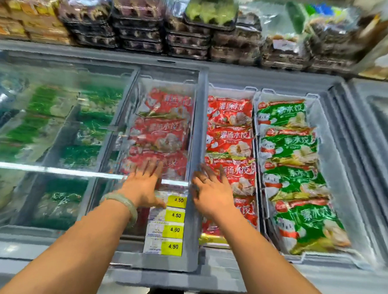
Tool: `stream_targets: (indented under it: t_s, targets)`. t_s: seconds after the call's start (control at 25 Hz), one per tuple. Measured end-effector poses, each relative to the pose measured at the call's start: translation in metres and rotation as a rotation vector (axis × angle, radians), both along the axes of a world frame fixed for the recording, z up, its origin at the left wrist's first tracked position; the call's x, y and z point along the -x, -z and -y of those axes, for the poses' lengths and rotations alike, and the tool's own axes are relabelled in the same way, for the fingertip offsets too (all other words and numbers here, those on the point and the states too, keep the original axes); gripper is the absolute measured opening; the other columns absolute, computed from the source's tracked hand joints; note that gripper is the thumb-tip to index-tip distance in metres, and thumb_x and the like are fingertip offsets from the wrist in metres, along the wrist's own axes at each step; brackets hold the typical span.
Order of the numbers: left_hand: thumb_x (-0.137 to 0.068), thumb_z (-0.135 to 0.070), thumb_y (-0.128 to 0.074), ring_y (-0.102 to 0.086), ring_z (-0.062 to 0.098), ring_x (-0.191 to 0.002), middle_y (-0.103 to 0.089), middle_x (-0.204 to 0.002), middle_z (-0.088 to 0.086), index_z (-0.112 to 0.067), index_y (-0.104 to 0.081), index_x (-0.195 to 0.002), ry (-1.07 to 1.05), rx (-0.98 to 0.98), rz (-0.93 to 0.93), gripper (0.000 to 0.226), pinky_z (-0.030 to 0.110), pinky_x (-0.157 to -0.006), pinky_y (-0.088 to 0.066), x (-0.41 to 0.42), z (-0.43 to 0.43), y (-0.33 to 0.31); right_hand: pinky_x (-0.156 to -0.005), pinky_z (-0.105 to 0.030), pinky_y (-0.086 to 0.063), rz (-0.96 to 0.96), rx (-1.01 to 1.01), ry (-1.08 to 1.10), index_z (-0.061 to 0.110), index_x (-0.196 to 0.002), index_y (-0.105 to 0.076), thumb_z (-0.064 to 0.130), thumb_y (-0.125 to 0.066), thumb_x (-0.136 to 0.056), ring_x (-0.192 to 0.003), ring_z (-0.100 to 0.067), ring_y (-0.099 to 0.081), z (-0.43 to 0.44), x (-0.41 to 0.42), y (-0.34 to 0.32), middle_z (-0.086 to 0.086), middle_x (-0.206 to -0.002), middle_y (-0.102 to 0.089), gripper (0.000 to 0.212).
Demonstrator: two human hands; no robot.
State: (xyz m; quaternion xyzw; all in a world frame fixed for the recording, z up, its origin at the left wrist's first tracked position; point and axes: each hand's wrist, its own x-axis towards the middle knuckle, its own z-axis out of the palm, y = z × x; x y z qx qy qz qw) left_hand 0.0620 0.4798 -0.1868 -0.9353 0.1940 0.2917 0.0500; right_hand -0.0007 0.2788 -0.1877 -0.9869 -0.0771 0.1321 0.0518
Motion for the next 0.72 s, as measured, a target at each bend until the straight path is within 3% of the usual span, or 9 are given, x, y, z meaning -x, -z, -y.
stream_targets:
  t_s: [0.2, 0.48, 0.64, 0.72]
  targets:
    - [-0.066, -0.082, -0.05, 0.026, 0.02, -0.145, 0.032, -0.155, -0.002, -0.029, 0.022, -0.148, 0.09, 0.049, -0.023, 0.121, 0.047, -0.119, 0.012, 0.023, 0.102, 0.008, -0.115, -0.055, 0.016, -0.044, 0.053, 0.201, 0.028, -0.144, -0.029, 0.023, -0.028, -0.098, -0.149, -0.025, 0.001, 0.098, 0.04, 0.001, 0.013, -0.159, -0.014, 0.047]
    - [-0.063, -0.09, -0.036, 0.023, 0.022, -0.146, 0.03, -0.155, -0.001, -0.028, 0.021, -0.149, 0.192, 0.067, 0.049, 0.12, 0.049, -0.119, 0.01, 0.059, 0.249, 0.008, -0.113, -0.056, 0.02, 0.017, 0.1, 0.367, 0.028, -0.127, -0.041, 0.007, -0.034, -0.091, -0.148, -0.022, 0.013, 0.227, 0.087, 0.003, 0.019, -0.159, 0.003, 0.043]
    - [-0.064, -0.09, -0.035, 0.021, 0.023, -0.147, 0.027, -0.156, -0.001, -0.028, 0.02, -0.149, 0.222, 0.119, 0.062, 0.119, 0.049, -0.119, 0.009, 0.08, 0.326, 0.012, -0.107, -0.051, 0.027, 0.067, 0.148, 0.441, 0.027, -0.128, -0.045, 0.017, -0.028, -0.097, -0.149, -0.022, 0.007, 0.3, 0.11, 0.006, 0.021, -0.159, -0.004, 0.037]
    - [-0.065, -0.089, -0.037, 0.022, 0.023, -0.146, 0.026, -0.157, 0.0, -0.027, 0.017, -0.15, 0.229, 0.145, 0.081, 0.118, 0.049, -0.12, 0.006, 0.089, 0.36, 0.014, -0.109, -0.051, 0.021, 0.112, 0.207, 0.445, 0.025, -0.122, -0.056, 0.018, -0.03, -0.09, -0.149, -0.025, -0.008, 0.327, 0.121, 0.005, 0.015, -0.157, -0.021, 0.041]
